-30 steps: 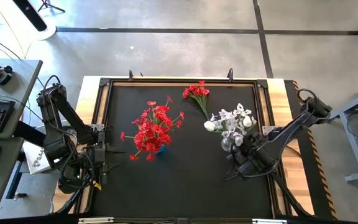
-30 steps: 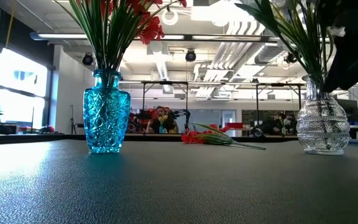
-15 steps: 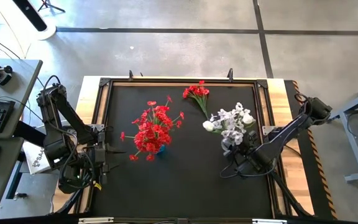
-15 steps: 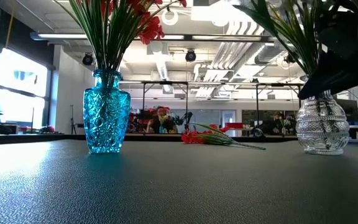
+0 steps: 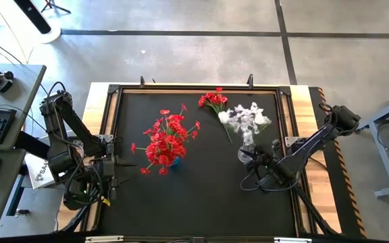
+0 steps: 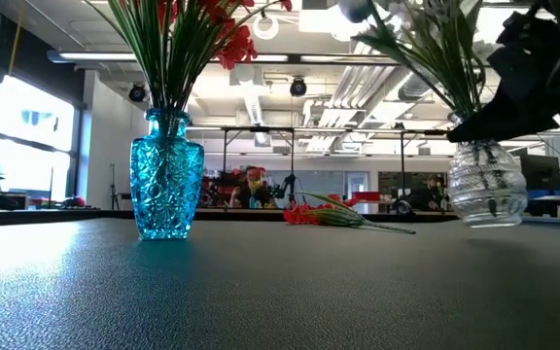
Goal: Sort flowers into vase by color
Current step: Adjust the transparent vase
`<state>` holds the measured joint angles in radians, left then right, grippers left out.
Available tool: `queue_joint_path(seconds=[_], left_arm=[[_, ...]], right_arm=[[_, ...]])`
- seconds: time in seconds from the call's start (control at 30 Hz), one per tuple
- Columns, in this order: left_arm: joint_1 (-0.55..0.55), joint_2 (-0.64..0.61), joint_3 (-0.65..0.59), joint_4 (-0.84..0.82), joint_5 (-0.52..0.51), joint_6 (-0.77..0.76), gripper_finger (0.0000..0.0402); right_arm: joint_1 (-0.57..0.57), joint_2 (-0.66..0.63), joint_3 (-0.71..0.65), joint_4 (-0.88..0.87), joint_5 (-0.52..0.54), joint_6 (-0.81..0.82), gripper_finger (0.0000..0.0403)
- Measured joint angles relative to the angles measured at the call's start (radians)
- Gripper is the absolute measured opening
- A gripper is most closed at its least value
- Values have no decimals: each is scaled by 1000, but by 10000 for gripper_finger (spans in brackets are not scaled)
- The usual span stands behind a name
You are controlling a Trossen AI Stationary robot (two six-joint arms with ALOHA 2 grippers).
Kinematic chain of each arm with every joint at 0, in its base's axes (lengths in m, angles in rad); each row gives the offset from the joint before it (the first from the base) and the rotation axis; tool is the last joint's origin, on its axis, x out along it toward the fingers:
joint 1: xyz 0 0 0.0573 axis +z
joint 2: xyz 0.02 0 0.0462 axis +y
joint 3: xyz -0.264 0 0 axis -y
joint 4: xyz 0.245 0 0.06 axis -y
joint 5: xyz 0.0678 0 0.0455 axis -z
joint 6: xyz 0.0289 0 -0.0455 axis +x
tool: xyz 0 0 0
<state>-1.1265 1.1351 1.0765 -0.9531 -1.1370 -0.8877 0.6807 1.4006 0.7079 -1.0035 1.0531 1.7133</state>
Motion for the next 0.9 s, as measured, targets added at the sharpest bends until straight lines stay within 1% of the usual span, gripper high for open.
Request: queue_joint_path(seconds=[0.1, 0.2, 0.33, 0.4, 0.47, 0.7, 0.83, 0.9], left_arm=[[0, 0, 0, 0, -1, 0, 151], [0, 0, 0, 0, -16, 0, 151], [0, 0, 0, 0, -39, 1, 151], [3, 0, 0, 0, -46, 1, 151], [14, 0, 0, -1, -48, 1, 151], [74, 0, 0, -1, -49, 34, 151], [102, 0, 0, -1, -38, 35, 151], [113, 0, 0, -1, -29, 35, 151]], right_arm=[[-2, 0, -54, 0, 68, 100, 11], [-33, 0, -116, 8, 156, 208, 11], [-132, 0, -176, 11, 249, 306, 10], [-197, 0, -188, 7, 270, 325, 10], [-262, 0, -188, -4, 273, 323, 10], [-495, 0, -162, 2, 278, 179, 10], [-602, 0, -160, 6, 272, 122, 10], [-645, 0, -160, 38, 263, 86, 10]])
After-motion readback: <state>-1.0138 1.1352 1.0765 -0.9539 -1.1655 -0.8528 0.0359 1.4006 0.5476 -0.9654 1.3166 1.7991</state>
